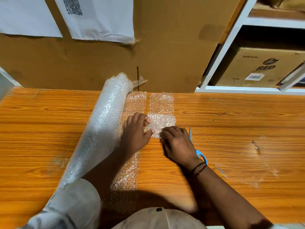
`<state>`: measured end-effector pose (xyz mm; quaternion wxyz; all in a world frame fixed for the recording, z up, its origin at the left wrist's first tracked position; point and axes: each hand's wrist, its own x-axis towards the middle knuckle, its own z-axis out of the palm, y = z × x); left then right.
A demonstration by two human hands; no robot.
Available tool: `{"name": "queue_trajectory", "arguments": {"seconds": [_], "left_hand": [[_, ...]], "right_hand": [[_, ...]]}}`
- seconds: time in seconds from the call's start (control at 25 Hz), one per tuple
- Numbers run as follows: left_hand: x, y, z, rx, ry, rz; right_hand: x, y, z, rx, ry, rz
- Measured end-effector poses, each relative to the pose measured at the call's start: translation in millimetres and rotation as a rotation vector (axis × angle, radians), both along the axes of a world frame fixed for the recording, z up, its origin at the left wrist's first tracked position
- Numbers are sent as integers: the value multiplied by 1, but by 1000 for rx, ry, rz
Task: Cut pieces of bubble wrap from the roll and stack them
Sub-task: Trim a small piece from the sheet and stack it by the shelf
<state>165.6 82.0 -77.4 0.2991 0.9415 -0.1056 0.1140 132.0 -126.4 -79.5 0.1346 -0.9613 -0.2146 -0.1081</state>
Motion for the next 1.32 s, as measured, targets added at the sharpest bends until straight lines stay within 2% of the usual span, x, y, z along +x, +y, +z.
{"name": "queue_trajectory", "arguments": {"seconds": [0.2,0.44,0.6,0.76,0.88,1.0,1.12,1.2,1.32], "left_hand": [[12,4,14,76,82,-237],[4,21,14,-56,178,-383],[7,12,23,-64,213,-185],[16,6,17,-113,189,-73],[18,2,6,-36,131,4],[15,-2,-4,72,79,46],[17,-3,-10,191,34,83],[19,-1,-11,234,29,95],[19,-2,-14,243,39,130]], "right_hand": [[-7,-3,12,54,-18,-62],[-5,-5,52,330,88,-104],[35,-8,69,375,81,-162],[89,-3,62,276,108,-187],[111,4,50,210,150,-206],[107,11,43,47,-27,-280],[79,23,37,75,-164,-157],[61,28,21,56,-97,-64],[51,24,2,-30,107,-69]]}}
